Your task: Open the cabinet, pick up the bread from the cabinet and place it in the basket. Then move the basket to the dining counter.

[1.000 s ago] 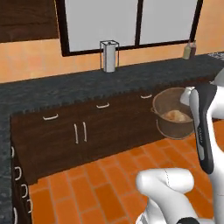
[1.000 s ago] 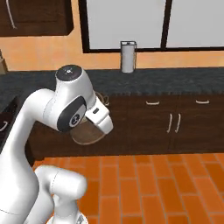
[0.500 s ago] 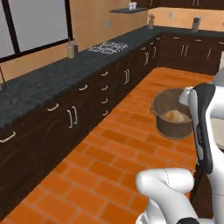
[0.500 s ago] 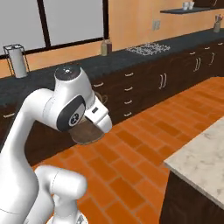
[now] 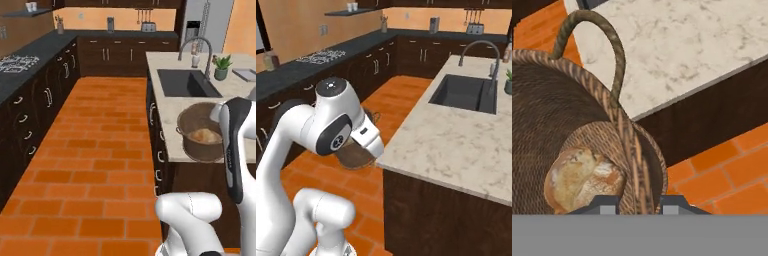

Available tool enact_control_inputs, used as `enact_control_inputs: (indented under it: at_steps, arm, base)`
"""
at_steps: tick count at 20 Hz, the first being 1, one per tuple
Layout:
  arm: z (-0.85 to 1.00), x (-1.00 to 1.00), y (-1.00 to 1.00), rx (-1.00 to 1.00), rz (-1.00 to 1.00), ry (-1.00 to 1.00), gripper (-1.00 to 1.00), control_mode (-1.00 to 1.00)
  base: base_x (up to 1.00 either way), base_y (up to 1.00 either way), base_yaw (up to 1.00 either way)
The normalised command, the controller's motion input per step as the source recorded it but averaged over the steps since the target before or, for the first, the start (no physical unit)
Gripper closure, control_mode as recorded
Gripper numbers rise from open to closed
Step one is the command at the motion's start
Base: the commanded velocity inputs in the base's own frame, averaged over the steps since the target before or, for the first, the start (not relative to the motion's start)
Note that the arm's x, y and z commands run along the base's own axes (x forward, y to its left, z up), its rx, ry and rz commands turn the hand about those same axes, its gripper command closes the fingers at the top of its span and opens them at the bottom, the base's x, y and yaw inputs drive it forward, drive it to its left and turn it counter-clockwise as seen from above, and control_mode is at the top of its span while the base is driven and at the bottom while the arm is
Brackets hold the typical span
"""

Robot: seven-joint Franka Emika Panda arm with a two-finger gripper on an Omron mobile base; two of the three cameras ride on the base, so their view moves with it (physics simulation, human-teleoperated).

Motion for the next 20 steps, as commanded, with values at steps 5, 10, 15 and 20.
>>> enact_control_inputs:
  at_steps: [5,10,15,20]
  arm:
    - [0.00,0.00,0.00,0.00,0.00,0.00,1.00,1.00]
    - [0.00,0.00,0.00,0.00,0.00,0.00,1.00,1.00]
    - [-0.01,0.17,-0.01,0.00,0.00,0.01,1.00,-1.00]
    - [-0.32,0.98,-0.20,0.01,0.00,0.07,1.00,-1.00]
  base:
    - [0.51,-0.87,-0.27]
    - [0.24,-0.09,-0.47]
    - [0.37,-0.01,-0.04]
    - [0.00,0.00,0.00]
